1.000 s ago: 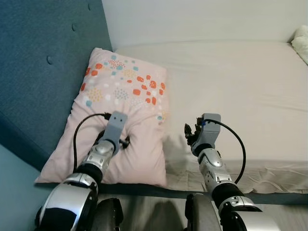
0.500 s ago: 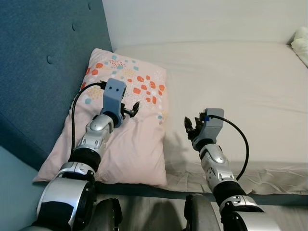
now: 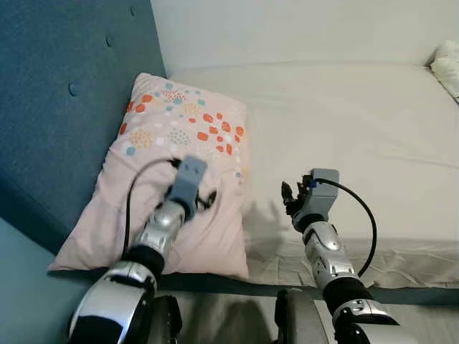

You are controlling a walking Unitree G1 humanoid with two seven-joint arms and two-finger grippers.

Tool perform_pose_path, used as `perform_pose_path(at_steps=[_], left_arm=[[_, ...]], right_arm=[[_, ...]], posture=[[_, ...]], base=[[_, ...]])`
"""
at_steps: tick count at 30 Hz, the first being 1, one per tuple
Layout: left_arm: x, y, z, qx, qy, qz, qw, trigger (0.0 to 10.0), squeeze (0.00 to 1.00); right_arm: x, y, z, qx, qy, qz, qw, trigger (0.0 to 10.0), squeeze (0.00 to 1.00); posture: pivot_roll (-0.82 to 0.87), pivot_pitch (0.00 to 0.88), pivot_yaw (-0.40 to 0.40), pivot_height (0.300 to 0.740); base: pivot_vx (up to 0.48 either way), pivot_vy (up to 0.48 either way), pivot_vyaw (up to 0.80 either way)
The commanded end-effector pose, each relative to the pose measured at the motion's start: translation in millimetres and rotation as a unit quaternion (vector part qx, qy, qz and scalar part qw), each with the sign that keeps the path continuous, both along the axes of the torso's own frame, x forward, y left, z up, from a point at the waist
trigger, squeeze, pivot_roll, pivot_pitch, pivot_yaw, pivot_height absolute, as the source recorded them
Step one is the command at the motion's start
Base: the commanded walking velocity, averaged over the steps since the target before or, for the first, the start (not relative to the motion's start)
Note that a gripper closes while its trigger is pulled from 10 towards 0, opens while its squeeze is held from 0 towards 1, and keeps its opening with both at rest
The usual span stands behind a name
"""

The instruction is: Clean up the room

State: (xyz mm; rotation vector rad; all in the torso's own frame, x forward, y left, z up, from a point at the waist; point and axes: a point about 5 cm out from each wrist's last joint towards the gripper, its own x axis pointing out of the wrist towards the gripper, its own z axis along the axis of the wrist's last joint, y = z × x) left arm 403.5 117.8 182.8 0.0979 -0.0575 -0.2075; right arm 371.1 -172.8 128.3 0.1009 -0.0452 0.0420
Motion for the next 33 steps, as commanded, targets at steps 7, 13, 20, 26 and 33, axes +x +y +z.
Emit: perform_pose_path(at_steps=[7,13,20,26,33], left_arm=[[-26.5,57.0,-49,0.001,0.042,0.129,0.991,10.0,0.00],[-49.4,63.3,-76,-0.009,0.049,0.174,0.984,10.0,0.00],[-72.7,49.6,-102,0.012,0.074,0.160,0.984,10.0,0.00],[-76.7,44.5,-100,0.013,0.073,0.150,0.986,10.0,0.00],[-67.8,49.8,-57,0.010,-0.029,0.110,0.993,10.0,0.00]], right_arm=[[-19.0,12.5,-21,-0.043,0.029,0.017,0.998,10.0,0.00],[-31.0,13.5,-34,-0.042,0.040,0.002,0.998,10.0,0.00],[-45.8,16.2,-50,-0.045,0.065,0.002,0.997,10.0,0.00],[-48.2,14.7,-51,-0.019,0.071,-0.006,0.997,10.0,0.00],[-21.1,12.0,-41,0.056,0.087,0.015,0.995,10.0,1.00]], posture=[[-0.01,0.091,0.010,0.583],[-0.03,0.062,0.015,0.583],[-0.04,0.033,0.015,0.583],[-0.04,0.046,0.015,0.583],[0.00,0.125,-0.005,0.583]], base=[[0.000,0.000,0.00],[0.000,0.000,0.00],[0.000,0.000,0.00],[0.000,0.000,0.00],[0.000,0.000,0.00]])
